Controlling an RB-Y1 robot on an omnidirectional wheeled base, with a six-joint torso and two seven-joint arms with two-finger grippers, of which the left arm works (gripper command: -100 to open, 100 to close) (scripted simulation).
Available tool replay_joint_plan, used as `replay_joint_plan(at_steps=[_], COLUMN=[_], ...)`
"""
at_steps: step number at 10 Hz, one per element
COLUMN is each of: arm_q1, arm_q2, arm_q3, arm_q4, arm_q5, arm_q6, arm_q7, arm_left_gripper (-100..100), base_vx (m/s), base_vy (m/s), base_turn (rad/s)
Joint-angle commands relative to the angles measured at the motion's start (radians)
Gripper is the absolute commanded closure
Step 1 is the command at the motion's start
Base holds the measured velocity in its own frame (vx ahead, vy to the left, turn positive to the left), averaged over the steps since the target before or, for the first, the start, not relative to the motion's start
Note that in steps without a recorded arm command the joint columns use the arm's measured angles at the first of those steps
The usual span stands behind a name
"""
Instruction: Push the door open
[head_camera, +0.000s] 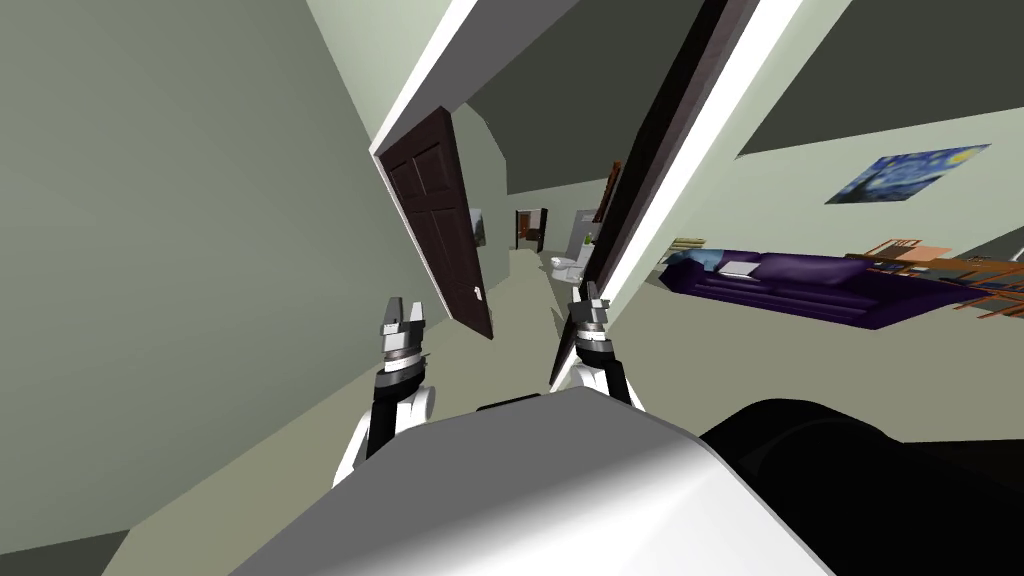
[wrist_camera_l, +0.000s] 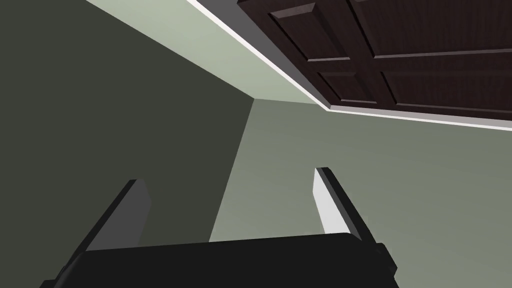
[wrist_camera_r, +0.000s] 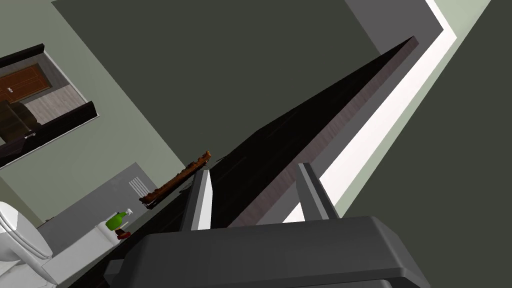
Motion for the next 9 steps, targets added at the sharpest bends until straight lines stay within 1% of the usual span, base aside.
replay_joint_plan(at_steps=[1,5,6,9], arm_q1=[-0.011,-0.048,-0.048,-0.079], arm_q2=[0.007,0.021,0.021,0.030], arm_q3=[0.002,0.004,0.004,0.005], arm_q4=[0.033,0.136,0.136,0.221], arm_q5=[0.003,0.010,0.010,0.015], arm_q6=[-0.003,-0.017,-0.017,-0.029], arm_q7=[0.001,0.000,0.000,-0.002], arm_left_gripper=[-100,-100,-100,-100], base_vx=[0.064,0.061,0.051,0.051], base_vy=[0.099,0.100,0.073,0.085], base_turn=[-0.099,-0.112,-0.043,-0.116])
